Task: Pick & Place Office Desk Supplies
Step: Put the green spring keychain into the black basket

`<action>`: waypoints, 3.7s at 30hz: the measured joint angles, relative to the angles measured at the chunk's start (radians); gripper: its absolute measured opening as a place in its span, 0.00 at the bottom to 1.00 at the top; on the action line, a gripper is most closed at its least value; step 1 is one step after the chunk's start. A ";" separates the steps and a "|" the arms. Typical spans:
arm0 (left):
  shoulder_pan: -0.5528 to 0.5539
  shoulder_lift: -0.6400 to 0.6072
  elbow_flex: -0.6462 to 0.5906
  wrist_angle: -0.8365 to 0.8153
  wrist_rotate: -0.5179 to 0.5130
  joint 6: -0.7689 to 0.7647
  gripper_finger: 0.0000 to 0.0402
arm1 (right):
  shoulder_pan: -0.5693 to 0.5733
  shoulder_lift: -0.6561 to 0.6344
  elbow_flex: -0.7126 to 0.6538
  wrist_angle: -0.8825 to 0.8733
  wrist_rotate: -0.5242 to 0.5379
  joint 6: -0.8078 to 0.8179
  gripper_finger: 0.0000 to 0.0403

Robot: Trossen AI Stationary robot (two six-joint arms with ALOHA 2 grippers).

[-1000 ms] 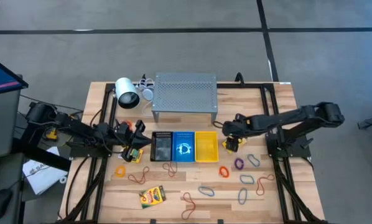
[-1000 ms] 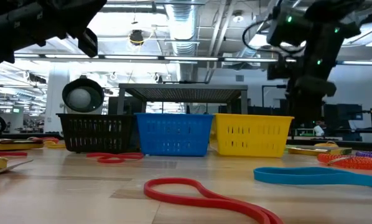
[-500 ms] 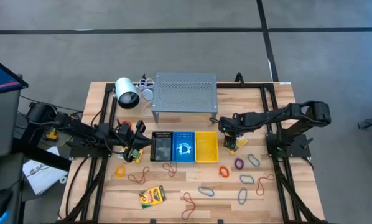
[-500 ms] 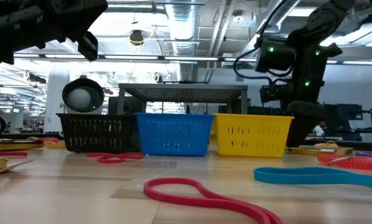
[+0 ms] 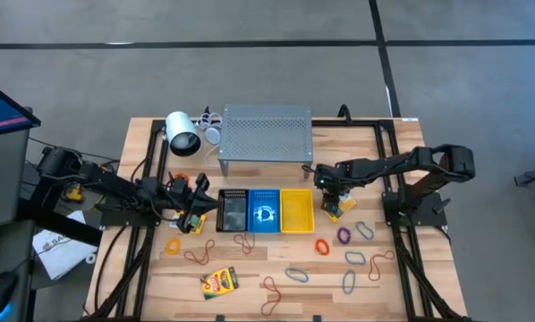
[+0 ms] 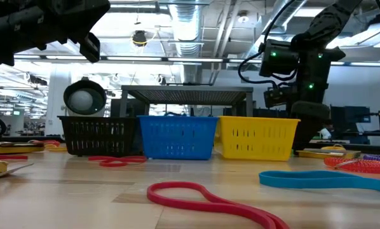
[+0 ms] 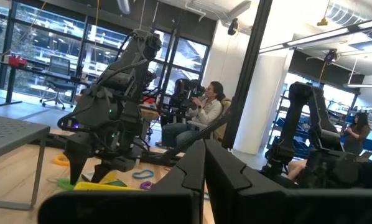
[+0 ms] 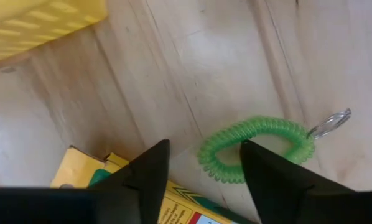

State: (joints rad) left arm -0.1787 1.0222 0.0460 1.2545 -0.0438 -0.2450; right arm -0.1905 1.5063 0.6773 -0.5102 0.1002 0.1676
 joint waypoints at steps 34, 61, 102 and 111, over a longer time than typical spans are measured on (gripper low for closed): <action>0.000 0.000 0.000 -0.003 0.000 0.011 0.00 | 0.097 -0.220 -0.002 -0.077 -0.020 0.113 0.01; 0.000 0.006 0.145 -0.277 0.052 0.159 0.12 | 0.440 -0.446 0.001 0.567 -0.028 0.027 0.00; 0.000 0.439 0.577 -0.408 0.097 0.299 0.37 | 0.319 -0.059 0.000 1.122 -0.522 -0.037 0.00; -0.005 0.439 0.577 -0.409 0.129 0.300 0.37 | 0.303 -0.059 0.000 1.138 -0.520 -0.036 0.00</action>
State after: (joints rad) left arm -0.1837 1.4616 0.6231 0.8459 0.0850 0.0547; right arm 0.1129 1.4471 0.6777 0.6279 -0.4199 0.1314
